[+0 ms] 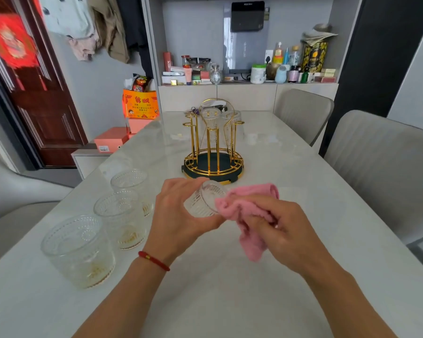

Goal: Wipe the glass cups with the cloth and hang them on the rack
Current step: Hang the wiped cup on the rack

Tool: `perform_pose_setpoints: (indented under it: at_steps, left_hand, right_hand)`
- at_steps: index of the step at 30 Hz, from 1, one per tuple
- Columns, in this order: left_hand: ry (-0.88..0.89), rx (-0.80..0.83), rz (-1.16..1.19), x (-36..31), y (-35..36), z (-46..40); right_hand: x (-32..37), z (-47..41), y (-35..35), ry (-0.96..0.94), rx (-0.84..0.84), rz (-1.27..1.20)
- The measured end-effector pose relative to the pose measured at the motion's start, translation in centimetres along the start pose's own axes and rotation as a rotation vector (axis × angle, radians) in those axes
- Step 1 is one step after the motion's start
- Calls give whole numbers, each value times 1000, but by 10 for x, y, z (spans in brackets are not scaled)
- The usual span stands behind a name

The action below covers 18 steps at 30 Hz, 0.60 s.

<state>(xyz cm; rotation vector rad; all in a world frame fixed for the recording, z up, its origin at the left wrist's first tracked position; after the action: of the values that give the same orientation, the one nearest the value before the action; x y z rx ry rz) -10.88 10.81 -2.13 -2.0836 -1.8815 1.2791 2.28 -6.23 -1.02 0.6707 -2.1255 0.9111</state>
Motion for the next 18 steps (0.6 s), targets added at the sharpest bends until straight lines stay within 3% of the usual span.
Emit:
perform_pose_setpoints:
  at_steps: [3, 5, 10, 14, 18]
  left_hand:
    - [-180, -67, 105, -2, -1, -4]
    - [-261, -142, 242, -9, -1, -10]
    - [-437, -281, 590, -23, -12, -49]
    - [-550, -441, 615, -7, -39, -109]
    - [-576, -489, 563, 16, -68, -167]
  right_hand:
    - [-11, -4, -5, 186, -231, -156]
    - [-19, -10, -4, 378, -346, -418]
    - [-19, -12, -5, 733, -260, -1270]
    - [-19, -34, 2, 799, -199, -1258]
    - [-26, -52, 11, 821, -217, -1260]
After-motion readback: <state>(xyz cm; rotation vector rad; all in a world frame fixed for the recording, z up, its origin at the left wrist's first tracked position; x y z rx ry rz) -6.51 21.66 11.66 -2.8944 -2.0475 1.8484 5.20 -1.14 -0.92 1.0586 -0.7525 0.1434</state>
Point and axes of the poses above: each hand's wrist, its own z-axis away from the middle knuckle, its own y-axis out of the palm, x = y × z, the point moved 1 cm from there along -z, towards the middle knuckle, and after that the axes turned 3 degrees about y, right-handed, at the moved point
